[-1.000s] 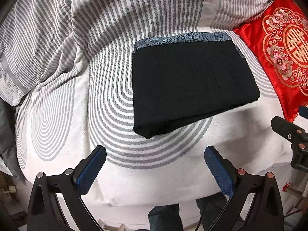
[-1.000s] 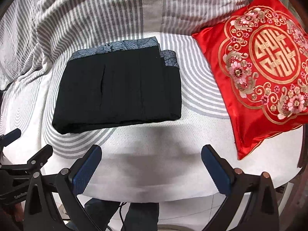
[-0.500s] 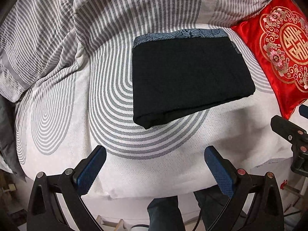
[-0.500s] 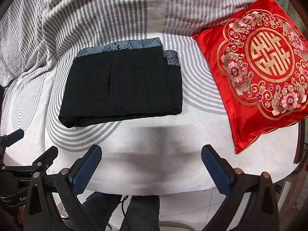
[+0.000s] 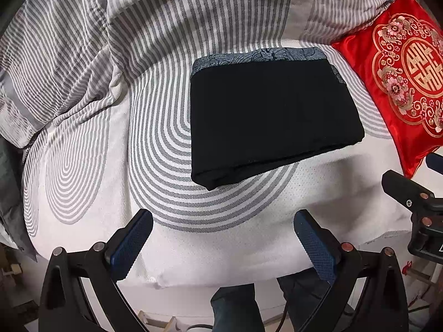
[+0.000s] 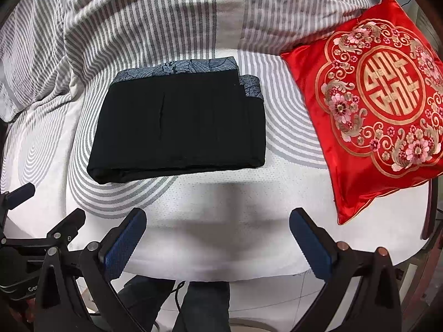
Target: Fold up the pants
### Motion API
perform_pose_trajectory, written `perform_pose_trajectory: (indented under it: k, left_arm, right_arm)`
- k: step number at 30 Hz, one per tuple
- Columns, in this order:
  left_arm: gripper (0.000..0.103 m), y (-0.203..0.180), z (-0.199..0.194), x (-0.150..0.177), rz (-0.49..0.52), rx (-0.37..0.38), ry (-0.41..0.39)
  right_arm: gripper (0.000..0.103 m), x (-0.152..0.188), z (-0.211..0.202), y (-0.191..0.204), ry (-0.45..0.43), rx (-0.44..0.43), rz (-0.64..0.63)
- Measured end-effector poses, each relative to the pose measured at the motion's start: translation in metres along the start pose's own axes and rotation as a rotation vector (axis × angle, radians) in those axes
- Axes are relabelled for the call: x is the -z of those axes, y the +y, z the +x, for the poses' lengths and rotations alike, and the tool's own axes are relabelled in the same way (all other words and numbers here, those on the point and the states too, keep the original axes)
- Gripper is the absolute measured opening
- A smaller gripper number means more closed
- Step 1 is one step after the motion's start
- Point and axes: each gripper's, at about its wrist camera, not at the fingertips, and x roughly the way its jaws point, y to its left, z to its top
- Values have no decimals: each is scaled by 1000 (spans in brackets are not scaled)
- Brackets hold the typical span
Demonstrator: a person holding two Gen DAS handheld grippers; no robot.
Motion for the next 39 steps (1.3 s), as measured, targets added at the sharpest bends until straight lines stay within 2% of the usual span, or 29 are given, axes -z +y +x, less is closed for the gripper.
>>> perform_pose_trajectory:
  k: [39]
  left_arm:
    - [102, -6, 1, -9, -29, -24, 13]
  right_arm:
    - [103, -13, 8, -7, 12, -27, -20]
